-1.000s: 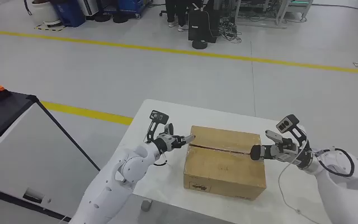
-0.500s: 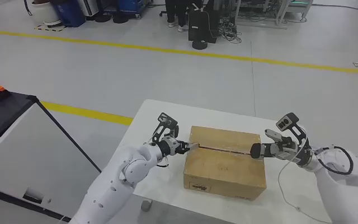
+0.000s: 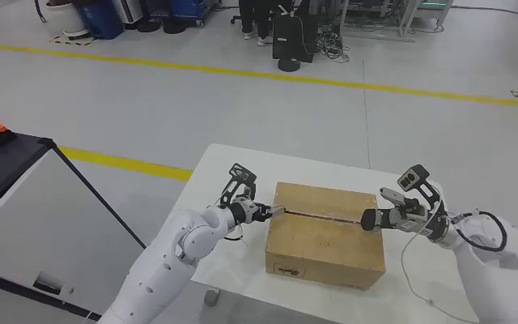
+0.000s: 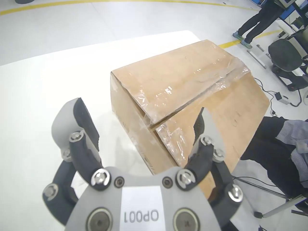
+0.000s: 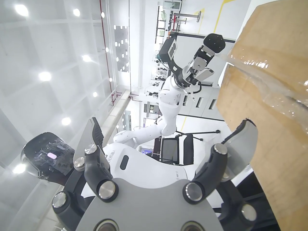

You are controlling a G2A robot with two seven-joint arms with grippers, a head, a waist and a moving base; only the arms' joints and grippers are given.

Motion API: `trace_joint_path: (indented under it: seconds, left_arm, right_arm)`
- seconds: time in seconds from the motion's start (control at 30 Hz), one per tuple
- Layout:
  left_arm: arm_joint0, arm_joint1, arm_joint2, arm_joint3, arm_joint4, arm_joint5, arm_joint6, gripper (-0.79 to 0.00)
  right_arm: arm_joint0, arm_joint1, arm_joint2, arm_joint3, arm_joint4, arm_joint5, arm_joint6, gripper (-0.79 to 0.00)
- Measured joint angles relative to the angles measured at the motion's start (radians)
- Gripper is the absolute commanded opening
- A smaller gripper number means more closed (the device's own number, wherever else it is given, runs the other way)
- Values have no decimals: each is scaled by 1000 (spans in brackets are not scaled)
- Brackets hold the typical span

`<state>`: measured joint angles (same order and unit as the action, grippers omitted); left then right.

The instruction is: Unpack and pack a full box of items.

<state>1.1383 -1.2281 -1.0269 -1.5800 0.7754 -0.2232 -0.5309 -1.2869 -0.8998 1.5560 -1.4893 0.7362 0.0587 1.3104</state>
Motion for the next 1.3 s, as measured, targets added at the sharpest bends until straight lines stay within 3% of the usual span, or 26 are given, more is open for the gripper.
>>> trace_joint_path:
  seconds: [0.1, 0.13, 0.17, 0.2, 0.6, 0.63, 0.7, 0.77, 0.8, 1.07, 1.3]
  left_arm:
    - [19, 4, -12, -26, -2, -7, -12, 0]
    - [24, 5, -15, -33, -1, -10, -15, -31]
    - [30, 7, -18, -43, 1, -13, -18, -120]
    - [34, 8, -20, -50, 2, -14, -19, -135]
    - [18, 4, -11, -47, 6, -17, -22, -256]
    - [15, 3, -9, -42, 4, -16, -20, -369]
    - [8, 2, -5, -32, -1, -15, -18, -483]
    - [4, 0, -3, -23, -7, -14, -21, -659]
    - [3, 0, -2, -19, -14, -17, -26, -785]
    - [5, 4, -13, -16, -37, -48, -54, -785]
    - [15, 8, -35, -57, -68, 1, -117, -785]
  right_arm:
    - [7, -1, -11, 3, -8, 4, -5, 0]
    - [9, -1, -14, 4, -9, 5, -6, 0]
    - [11, -1, -18, 5, -10, 5, -7, 0]
    - [12, -1, -20, 6, -11, 5, -8, 0]
    - [11, 0, -23, 7, -12, 2, -7, 0]
    - [10, 0, -22, 7, -11, 1, -7, 0]
    - [7, 1, -19, 7, -10, 1, -8, 0]
    - [6, 1, -18, 6, -10, 2, -9, 0]
    - [5, 2, -17, 6, -9, 2, -9, 0]
    - [8, 2, -24, 11, -14, 3, -12, 0]
    - [11, 2, -35, 11, -27, 1, -16, 0]
